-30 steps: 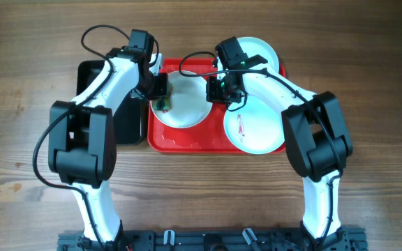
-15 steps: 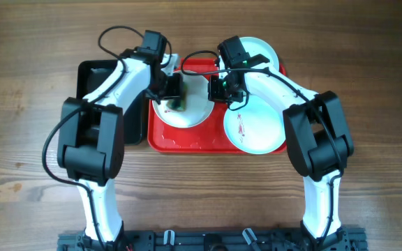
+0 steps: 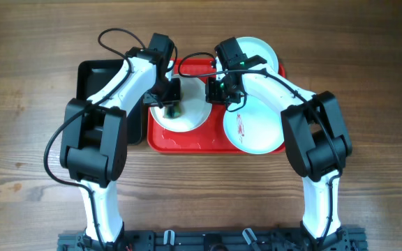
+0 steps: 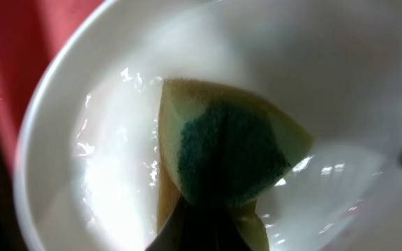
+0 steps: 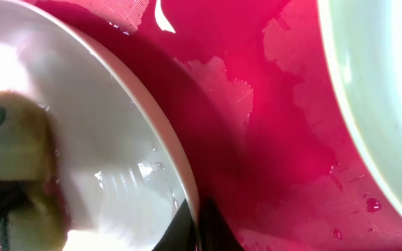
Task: Clean dirty plates on tray and stack at the side
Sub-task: 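Scrub the white plate surface with the sponge in left gripper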
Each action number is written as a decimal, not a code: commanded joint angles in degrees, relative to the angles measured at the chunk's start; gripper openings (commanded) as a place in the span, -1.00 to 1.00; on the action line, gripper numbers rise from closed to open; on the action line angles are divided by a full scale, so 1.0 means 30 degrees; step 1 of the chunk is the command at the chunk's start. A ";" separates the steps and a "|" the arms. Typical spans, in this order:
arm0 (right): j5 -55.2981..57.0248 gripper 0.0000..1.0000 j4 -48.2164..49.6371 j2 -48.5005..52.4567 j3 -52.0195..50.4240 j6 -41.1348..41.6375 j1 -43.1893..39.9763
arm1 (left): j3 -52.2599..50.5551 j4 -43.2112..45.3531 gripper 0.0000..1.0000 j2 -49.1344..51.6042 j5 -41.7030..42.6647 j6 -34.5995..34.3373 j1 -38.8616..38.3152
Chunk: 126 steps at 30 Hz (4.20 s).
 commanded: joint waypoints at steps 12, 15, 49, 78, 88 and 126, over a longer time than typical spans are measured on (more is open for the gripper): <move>0.0029 -0.91 0.0051 0.0481 -0.0087 0.0044 -0.0073 | -0.0291 -0.0124 -0.92 -0.0124 -0.5340 -0.3002 -0.0051; 0.0029 -0.91 0.0058 0.0481 -0.0087 0.0095 -0.0073 | -0.0714 0.1719 -0.92 -0.0124 -0.4524 -0.3002 -0.0561; -0.2667 -0.91 0.0080 0.0816 -0.0087 -0.1392 -0.0262 | -0.0991 0.1406 -0.92 -0.0073 0.2892 -0.0845 -0.1989; -0.4532 -0.91 0.0386 0.1457 -0.0087 -0.1967 -0.0831 | -0.0991 0.3315 -0.92 0.0525 0.0029 -0.3315 -0.0867; -0.4524 -0.91 0.0372 0.1457 -0.0087 -0.1967 -0.0831 | 0.1049 0.0692 -0.92 0.0270 -0.3767 -0.3417 0.0612; -0.4051 -0.91 0.0277 0.0495 -0.0080 -0.1545 -0.0838 | 0.9559 -0.7023 -0.92 0.0226 0.5304 -0.1392 0.3373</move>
